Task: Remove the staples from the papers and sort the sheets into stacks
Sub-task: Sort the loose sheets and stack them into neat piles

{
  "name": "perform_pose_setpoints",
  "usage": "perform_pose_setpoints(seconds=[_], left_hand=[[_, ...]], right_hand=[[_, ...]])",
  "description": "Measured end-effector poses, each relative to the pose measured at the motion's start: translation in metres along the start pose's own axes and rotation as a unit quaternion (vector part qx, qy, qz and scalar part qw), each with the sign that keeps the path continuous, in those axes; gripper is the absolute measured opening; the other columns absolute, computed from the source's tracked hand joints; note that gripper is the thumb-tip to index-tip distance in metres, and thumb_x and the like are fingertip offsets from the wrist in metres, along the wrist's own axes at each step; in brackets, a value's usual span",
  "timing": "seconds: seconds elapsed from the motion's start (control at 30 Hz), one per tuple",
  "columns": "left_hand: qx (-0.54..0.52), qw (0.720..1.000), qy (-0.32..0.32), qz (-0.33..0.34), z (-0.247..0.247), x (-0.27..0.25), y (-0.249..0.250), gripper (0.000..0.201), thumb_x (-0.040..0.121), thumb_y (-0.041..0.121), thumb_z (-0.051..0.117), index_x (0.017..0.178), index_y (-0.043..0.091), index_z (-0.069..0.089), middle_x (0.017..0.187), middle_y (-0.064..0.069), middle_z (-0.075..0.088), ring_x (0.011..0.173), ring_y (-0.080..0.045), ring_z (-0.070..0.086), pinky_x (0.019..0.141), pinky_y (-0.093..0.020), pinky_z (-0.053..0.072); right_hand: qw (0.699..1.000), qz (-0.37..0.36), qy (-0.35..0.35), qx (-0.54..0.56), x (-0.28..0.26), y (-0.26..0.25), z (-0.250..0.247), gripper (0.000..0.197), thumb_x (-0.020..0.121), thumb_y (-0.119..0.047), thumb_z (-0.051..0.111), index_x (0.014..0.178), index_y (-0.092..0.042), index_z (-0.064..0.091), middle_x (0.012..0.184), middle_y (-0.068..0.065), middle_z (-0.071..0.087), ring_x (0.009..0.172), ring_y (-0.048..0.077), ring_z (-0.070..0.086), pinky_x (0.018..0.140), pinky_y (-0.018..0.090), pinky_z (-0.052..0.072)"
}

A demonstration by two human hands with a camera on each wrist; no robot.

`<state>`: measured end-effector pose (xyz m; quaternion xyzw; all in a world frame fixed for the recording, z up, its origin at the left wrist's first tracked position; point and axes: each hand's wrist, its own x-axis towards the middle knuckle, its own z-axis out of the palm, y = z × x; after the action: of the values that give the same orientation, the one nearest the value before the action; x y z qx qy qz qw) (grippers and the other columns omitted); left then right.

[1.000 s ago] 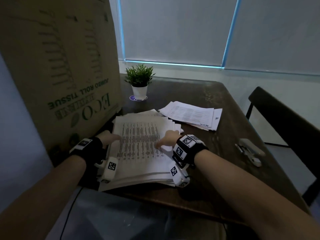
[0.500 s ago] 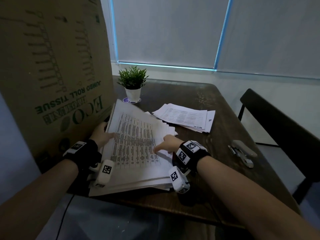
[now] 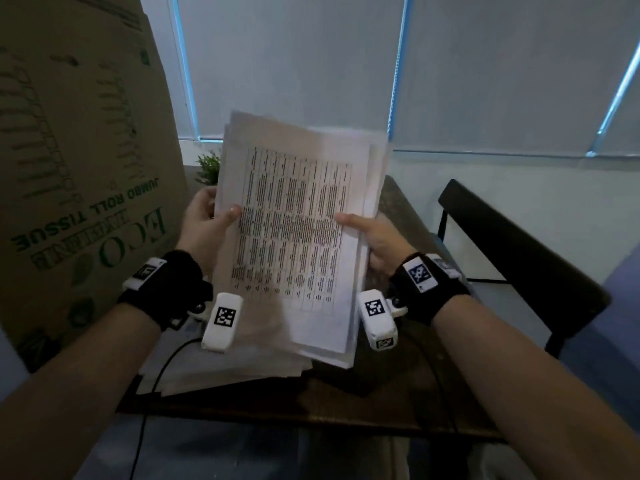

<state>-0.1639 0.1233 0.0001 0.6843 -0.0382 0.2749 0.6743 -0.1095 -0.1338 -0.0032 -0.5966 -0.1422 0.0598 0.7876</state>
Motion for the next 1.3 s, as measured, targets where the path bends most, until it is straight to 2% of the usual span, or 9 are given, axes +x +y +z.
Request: perform_pose_setpoints(seconds=[0.17,0.3,0.57,0.7,0.83,1.0,1.07,1.17,1.3], left_hand=[[-0.141,0.984,-0.104,0.041,0.058,0.004,0.022,0.061,0.086,0.025,0.067,0.135,0.021,0.03,0.13,-0.01,0.056,0.114,-0.026,0.06,0.09,-0.046,0.052],[-0.172,0.967,-0.188,-0.006,0.099,-0.003,0.021,0.089,0.066,0.056,0.076,0.133,0.008,0.041,0.125,-0.011,0.061,0.113,-0.028,0.061,0.084,-0.039,0.055],[-0.144,0.973,-0.175,-0.034,0.143,-0.013,-0.007,0.105,0.044,0.066,0.081,0.126,0.009,0.049,0.111,-0.009,0.068,0.1,-0.026,0.067,0.075,-0.032,0.056],[-0.129,0.98,-0.152,0.0,0.166,-0.016,0.011,0.089,0.039,0.075,0.076,0.101,0.013,0.062,0.085,0.0,0.074,0.079,-0.016,0.071,0.064,-0.026,0.056],[-0.174,0.975,-0.14,0.014,0.166,0.0,0.035,0.062,0.068,0.06,0.07,0.106,0.012,0.062,0.103,-0.011,0.07,0.095,-0.029,0.068,0.08,-0.042,0.056],[-0.1,0.98,-0.167,-0.048,0.154,-0.009,-0.005,0.038,0.081,0.042,0.064,0.109,0.017,0.063,0.103,-0.002,0.072,0.096,-0.021,0.068,0.092,-0.049,0.051],[-0.063,0.984,-0.158,-0.055,0.161,-0.022,-0.02,0.012,0.088,0.026,0.064,0.1,0.023,0.064,0.091,0.007,0.074,0.085,-0.009,0.07,0.094,-0.048,0.05],[-0.03,0.995,-0.092,-0.005,0.172,-0.027,-0.007,0.012,0.086,0.017,0.067,0.092,0.026,0.061,0.089,0.007,0.067,0.082,-0.009,0.066,0.089,-0.044,0.053],[-0.022,0.989,-0.123,0.074,0.165,-0.009,0.017,0.032,0.08,0.023,0.061,0.109,0.009,0.057,0.098,-0.003,0.065,0.087,-0.013,0.065,0.072,-0.027,0.056]], right_hand=[[0.995,-0.09,-0.009,-0.051,-0.027,-0.079,-0.044,0.038,0.082,-0.003,0.069,0.12,0.0,0.062,0.115,0.022,0.069,0.104,0.037,0.068,0.087,0.049,0.057],[0.992,-0.091,0.016,-0.081,-0.042,-0.089,-0.075,0.046,0.081,-0.012,0.071,0.124,0.0,0.059,0.111,0.017,0.071,0.102,0.033,0.069,0.083,0.044,0.058],[0.996,-0.048,0.045,-0.066,-0.068,-0.055,-0.117,0.038,0.083,-0.001,0.067,0.121,-0.005,0.063,0.109,0.013,0.073,0.1,0.029,0.07,0.074,0.033,0.059],[0.983,-0.105,0.132,-0.071,-0.054,-0.059,-0.105,0.061,0.063,-0.033,0.088,0.112,-0.005,0.066,0.107,0.015,0.073,0.101,0.033,0.07,0.092,0.051,0.055],[0.983,-0.15,0.078,-0.073,-0.047,-0.086,-0.094,0.032,0.084,-0.018,0.073,0.112,-0.004,0.067,0.108,0.018,0.072,0.101,0.034,0.069,0.092,0.049,0.055],[0.989,-0.059,0.055,-0.122,-0.051,-0.042,-0.113,0.07,0.067,-0.026,0.087,0.129,-0.005,0.059,0.119,0.013,0.069,0.112,0.032,0.065,0.1,0.053,0.049],[0.987,-0.065,0.099,-0.108,-0.06,-0.022,-0.113,0.059,0.076,-0.018,0.083,0.127,-0.003,0.06,0.117,0.013,0.07,0.109,0.029,0.067,0.098,0.053,0.051],[0.982,-0.099,0.125,-0.097,-0.064,-0.029,-0.105,0.047,0.084,-0.012,0.075,0.126,0.0,0.059,0.113,0.015,0.071,0.102,0.028,0.07,0.09,0.047,0.057],[0.981,-0.112,0.129,-0.09,-0.055,-0.055,-0.106,0.041,0.085,-0.018,0.076,0.121,-0.004,0.064,0.108,0.011,0.074,0.097,0.026,0.072,0.085,0.044,0.059]])
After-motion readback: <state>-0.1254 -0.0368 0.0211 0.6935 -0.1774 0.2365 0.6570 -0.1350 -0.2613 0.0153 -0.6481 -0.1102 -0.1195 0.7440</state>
